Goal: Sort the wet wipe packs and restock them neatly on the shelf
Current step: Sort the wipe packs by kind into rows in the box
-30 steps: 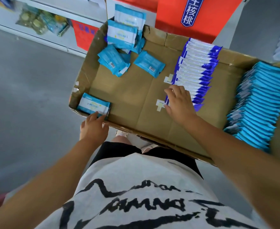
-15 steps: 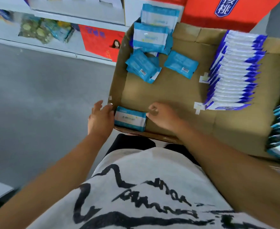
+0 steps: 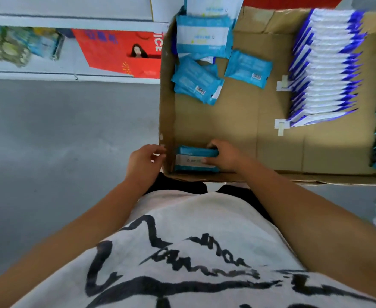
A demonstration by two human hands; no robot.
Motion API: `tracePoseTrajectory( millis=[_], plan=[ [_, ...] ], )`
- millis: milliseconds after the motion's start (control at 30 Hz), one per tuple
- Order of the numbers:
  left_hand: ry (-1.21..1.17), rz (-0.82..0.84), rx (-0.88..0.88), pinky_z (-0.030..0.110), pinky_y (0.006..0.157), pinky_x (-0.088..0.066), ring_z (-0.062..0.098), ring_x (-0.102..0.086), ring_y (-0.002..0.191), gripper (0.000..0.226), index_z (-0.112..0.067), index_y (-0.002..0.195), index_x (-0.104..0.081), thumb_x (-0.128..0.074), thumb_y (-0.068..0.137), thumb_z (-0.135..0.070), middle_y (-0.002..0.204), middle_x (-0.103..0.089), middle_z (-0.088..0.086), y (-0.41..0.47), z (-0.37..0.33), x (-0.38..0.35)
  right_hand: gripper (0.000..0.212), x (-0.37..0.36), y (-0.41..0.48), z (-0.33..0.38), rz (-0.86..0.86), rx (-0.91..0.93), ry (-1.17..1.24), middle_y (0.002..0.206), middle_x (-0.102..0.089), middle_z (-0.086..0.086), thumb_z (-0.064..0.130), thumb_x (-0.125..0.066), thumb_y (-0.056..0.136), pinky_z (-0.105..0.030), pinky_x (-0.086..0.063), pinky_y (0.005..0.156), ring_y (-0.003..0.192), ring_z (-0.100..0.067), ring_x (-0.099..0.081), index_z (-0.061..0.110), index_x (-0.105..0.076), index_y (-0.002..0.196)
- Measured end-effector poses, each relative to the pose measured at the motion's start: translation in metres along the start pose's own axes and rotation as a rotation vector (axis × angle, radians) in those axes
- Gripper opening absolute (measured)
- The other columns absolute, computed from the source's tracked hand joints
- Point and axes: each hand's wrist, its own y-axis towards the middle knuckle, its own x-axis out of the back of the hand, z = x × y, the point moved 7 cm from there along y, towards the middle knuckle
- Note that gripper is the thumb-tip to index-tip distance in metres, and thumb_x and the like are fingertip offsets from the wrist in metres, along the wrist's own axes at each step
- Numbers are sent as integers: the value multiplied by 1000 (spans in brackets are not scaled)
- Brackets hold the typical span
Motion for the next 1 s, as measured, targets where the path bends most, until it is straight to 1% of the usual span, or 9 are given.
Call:
tracePoseTrajectory(
  millis=[200,300,433,567,633,733,833,900,1000],
  plan=[
    [-37,6,10,6,68,-40,5,-63,79,13,-21,103,-74,-67,96,-13,106,-72,-11,-1,0,-3,42,27,-27,-37,-258,-140,321,106,-66,-6,33,-79,85,-35,-53,83,94,-21,-63,10,-62,115],
    [-69,-28,47,12,73,-43,5,-63,79,17,-19,109,-74,-63,98,-12,109,-70,-9,-6,-1,-5,37,30,-39,-45,-246,-183,553,107,-68,-5,33,-75,89,-23,-54,70,86,-14,-66,12,-60,115],
    [-178,-97,157,29,86,-54,21,-68,96,22,-21,112,-72,-56,101,-10,115,-69,-6,-14,-2,-13,49,29,-47,-50,-188,-209,861,110,-74,-5,46,-81,77,-50,-56,94,101,-24,-72,17,-63,112],
    [-281,-182,243,11,64,-49,13,-67,84,27,-21,124,-66,-52,104,-11,115,-66,0,-28,-7,-23,38,32,-56,-46,-91,-171,1002,113,-73,-3,28,-71,93,-32,-60,80,97,-16,-73,10,-58,124],
    [-313,-194,272,22,79,-56,16,-68,89,34,-20,135,-62,-53,103,-18,120,-68,5,-34,-12,-29,39,38,-60,-47,-74,-139,1027,117,-72,-6,26,-70,93,-35,-59,84,102,-19,-72,9,-57,125],
    [-242,-163,279,47,110,-47,32,-59,125,47,-18,145,-55,-55,101,-32,140,-59,9,-40,-19,-38,37,45,-68,-47,-72,-103,1039,119,-72,-6,25,-68,94,-36,-58,85,105,-19,-71,11,-56,127],
    [-119,-244,147,37,116,-33,28,-40,138,49,-13,138,-60,-54,102,-45,149,-46,7,-55,-56,-32,35,49,-78,-44,-35,-69,1060,116,-73,-4,25,-66,96,-36,-57,86,106,-19,-70,12,-59,127],
    [-309,-191,49,31,109,-40,20,-52,129,46,-18,131,-64,-55,101,-51,137,-57,-1,-66,-85,-38,36,49,-83,-39,5,-35,1070,116,-74,-4,26,-66,96,-40,-56,94,111,-22,-69,11,-61,128],
    [-737,47,101,36,101,-54,16,-71,111,32,-22,117,-68,-54,104,-48,117,-75,-4,-76,-112,-64,38,47,-91,-31,44,19,1091,120,-73,-6,27,-66,95,-43,-53,100,115,-24,-67,10,-62,129]
  ],
)
